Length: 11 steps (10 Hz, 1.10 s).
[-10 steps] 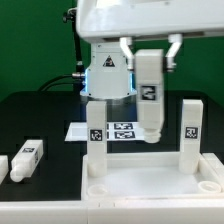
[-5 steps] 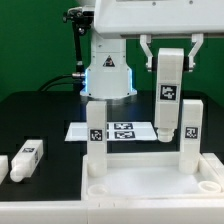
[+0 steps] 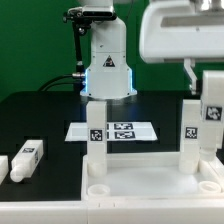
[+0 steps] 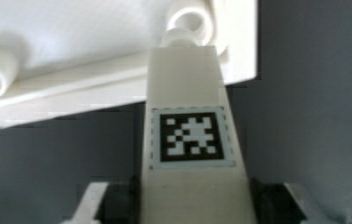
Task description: Assemble desk
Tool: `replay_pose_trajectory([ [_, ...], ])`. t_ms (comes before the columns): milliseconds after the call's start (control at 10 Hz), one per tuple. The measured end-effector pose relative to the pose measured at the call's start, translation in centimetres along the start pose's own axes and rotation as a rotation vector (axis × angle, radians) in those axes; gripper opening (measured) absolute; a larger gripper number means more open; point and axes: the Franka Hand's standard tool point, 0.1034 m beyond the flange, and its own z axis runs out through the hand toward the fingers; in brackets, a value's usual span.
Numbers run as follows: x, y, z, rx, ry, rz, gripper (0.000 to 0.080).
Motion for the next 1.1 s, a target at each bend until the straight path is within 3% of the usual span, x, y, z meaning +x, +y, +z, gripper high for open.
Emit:
replay_pose_trajectory([
  [300, 0.0, 0.0, 0.0, 0.004, 0.005, 0.001, 0.0284],
  [400, -0.6, -0.2, 0.4, 0.012, 0.021, 0.000, 0.0284],
  [500, -1.9, -0.6, 1.1, 0.007, 0.006, -0.012, 0.0284],
  [600, -2.1, -0.5, 1.4, 0.002, 0.002, -0.017, 0.0284],
  [1100, 0.1, -0.5, 2.2, -0.009, 0.029, -0.044, 0.0284],
])
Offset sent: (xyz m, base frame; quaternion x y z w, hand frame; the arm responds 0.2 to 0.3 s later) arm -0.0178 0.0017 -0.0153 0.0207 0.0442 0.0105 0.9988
